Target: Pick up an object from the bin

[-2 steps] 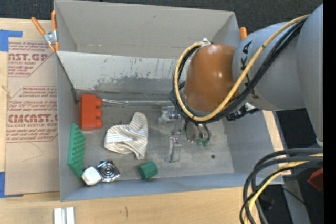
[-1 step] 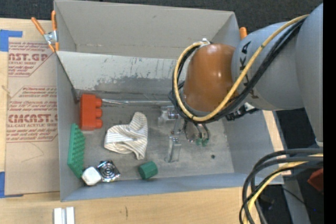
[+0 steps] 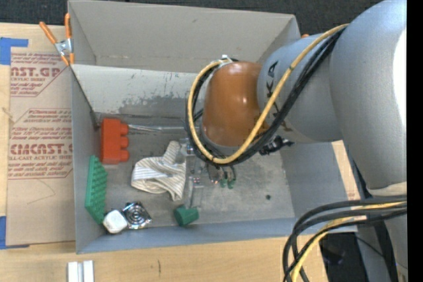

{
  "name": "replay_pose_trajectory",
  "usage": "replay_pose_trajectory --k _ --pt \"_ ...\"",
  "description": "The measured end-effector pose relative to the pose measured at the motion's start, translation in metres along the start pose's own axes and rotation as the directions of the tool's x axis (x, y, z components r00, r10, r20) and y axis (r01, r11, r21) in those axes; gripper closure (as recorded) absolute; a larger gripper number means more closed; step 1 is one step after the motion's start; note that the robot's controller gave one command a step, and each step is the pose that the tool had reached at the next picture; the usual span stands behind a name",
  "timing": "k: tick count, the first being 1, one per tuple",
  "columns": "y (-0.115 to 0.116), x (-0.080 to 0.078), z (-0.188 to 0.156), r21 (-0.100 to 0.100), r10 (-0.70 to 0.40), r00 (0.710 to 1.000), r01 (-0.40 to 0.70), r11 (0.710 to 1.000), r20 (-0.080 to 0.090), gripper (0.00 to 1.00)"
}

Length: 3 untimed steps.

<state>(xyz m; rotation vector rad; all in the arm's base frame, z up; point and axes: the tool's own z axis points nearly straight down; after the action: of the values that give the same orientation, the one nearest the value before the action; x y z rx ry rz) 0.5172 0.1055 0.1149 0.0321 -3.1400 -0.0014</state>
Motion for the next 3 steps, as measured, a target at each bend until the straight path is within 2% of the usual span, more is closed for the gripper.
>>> replay_pose_trajectory --k 1,2,3 --pt "0.009 -0.043 0.000 -0.001 0.025 1.000 -0.025 1.000 0.000 0.00" --pt "0.016 -0.071 0.032 -0.002 0.101 0.995 -0.101 0.995 0.006 0.00" --pt "0.019 -0.021 0.044 -0.003 0.152 0.988 -0.152 0.988 0.001 1.00"
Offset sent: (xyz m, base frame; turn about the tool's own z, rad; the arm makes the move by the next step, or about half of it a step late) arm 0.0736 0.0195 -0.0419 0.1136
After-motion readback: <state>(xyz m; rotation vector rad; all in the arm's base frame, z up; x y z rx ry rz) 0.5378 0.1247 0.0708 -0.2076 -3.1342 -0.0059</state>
